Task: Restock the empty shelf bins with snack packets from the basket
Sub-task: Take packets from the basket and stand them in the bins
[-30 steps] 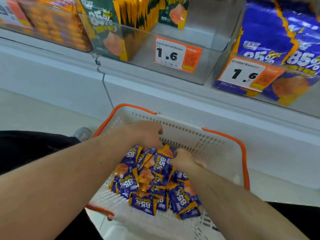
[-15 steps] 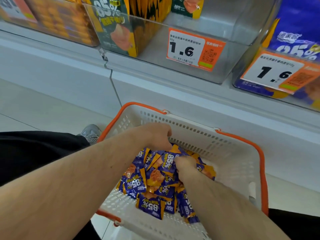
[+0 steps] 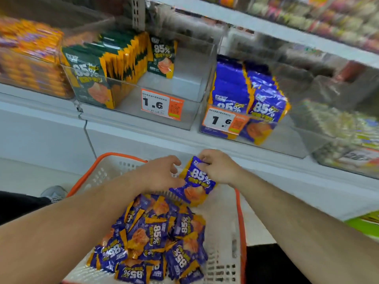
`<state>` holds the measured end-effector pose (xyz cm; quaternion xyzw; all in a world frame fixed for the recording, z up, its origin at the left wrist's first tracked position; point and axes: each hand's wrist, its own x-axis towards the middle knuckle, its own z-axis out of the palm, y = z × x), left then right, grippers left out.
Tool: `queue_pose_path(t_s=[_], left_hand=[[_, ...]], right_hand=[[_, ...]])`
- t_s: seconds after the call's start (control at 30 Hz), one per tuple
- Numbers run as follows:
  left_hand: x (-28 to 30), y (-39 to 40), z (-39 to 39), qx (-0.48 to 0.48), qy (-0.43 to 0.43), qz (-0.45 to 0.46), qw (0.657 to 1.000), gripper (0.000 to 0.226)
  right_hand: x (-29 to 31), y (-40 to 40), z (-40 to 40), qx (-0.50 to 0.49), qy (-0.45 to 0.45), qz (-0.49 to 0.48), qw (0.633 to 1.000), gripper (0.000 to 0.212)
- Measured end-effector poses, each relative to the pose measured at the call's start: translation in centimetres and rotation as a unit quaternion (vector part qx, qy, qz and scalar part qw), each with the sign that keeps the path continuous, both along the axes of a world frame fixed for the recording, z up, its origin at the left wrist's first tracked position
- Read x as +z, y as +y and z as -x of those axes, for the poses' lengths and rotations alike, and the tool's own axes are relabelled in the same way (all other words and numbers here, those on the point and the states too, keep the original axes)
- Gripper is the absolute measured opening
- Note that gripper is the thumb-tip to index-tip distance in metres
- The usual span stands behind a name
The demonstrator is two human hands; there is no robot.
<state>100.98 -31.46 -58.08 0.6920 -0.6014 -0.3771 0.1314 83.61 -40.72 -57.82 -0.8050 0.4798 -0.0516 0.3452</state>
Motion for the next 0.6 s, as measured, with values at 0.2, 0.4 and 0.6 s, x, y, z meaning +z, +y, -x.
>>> queue_pose_path(t_s=[0.2,0.4,0.6], left_hand=[[3.4,-2.2,5.1,0.030,0.126,0.107,0.986,0.016],[7.3,-4.8,7.5,0.050,0.147,0.252,0.955,0.022],[9.7,-7.7,7.5,0.170,-0.093,0.413,0.890,0.081]], right_hand=[[7.7,0.4,3.8,-0.037,-0.074,0.053,0.995,0.007],[13.2,0.2,7.9,-0.093,-0.058,0.201,0.973,0.018],[17.8,-1.2,9.7,-0.193,-0.128,0.381,0.895,0.025]])
